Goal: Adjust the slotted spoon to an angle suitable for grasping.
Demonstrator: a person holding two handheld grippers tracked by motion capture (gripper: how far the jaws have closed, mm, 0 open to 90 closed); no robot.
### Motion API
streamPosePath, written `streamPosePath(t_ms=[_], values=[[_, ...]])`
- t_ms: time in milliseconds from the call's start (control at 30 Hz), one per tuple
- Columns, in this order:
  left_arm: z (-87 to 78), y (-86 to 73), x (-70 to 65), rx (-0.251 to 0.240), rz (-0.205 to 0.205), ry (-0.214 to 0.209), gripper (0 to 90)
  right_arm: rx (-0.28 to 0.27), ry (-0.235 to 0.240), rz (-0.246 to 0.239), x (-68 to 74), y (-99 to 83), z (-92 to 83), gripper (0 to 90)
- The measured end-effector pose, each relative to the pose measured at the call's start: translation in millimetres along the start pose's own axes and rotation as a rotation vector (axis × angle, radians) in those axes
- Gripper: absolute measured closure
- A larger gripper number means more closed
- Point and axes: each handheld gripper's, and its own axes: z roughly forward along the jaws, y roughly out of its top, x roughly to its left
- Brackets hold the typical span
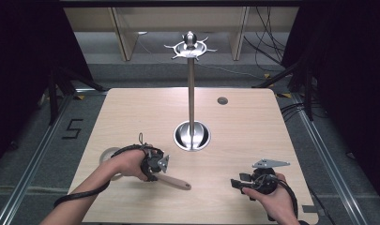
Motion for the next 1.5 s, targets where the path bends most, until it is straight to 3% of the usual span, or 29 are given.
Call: streamPosePath(t_ms=[267, 400, 533, 800, 867, 1167, 1267, 1500], values=[[1.1, 3.4, -2.5, 0.035, 0.056, 0.03, 73.9, 0.005, 0.004, -0.002, 0.8, -0.2, 0.6, 49.2], [-5.1, 1.2, -3.1, 0.014, 0.031, 0.052, 75.4, 0.006, 0.005, -0.004, 0.8, -0.4, 0.6, 49.1], [-18.5, -4.3, -3.6, -0.016, 0.013, 0.105, 75.6, 0.006, 0.003, 0.0, 1.0, -0.3, 0.9, 49.0], [-44.4, -20.5, -7.2, -0.096, -0.058, 0.188, 75.8, 0.002, -0.009, -0.014, 1.6, 0.0, 0.8, 48.6], [-47.8, -23.3, -7.4, -0.107, -0.066, 0.197, 75.7, 0.001, -0.008, -0.014, 1.7, 0.0, 0.8, 48.5], [-72.8, -48.3, -9.9, -0.218, -0.171, 0.255, 75.8, -0.004, -0.01, -0.013, 1.5, 0.1, 0.5, 48.4], [-79.0, -60.5, -11.9, -0.285, -0.242, 0.273, 75.8, -0.004, -0.009, -0.01, 1.9, 0.2, 0.6, 48.3], [-87.4, -77.4, -16.2, -0.37, -0.323, 0.33, 75.8, -0.001, -0.015, -0.004, 2.2, 0.2, 0.1, 48.1]])
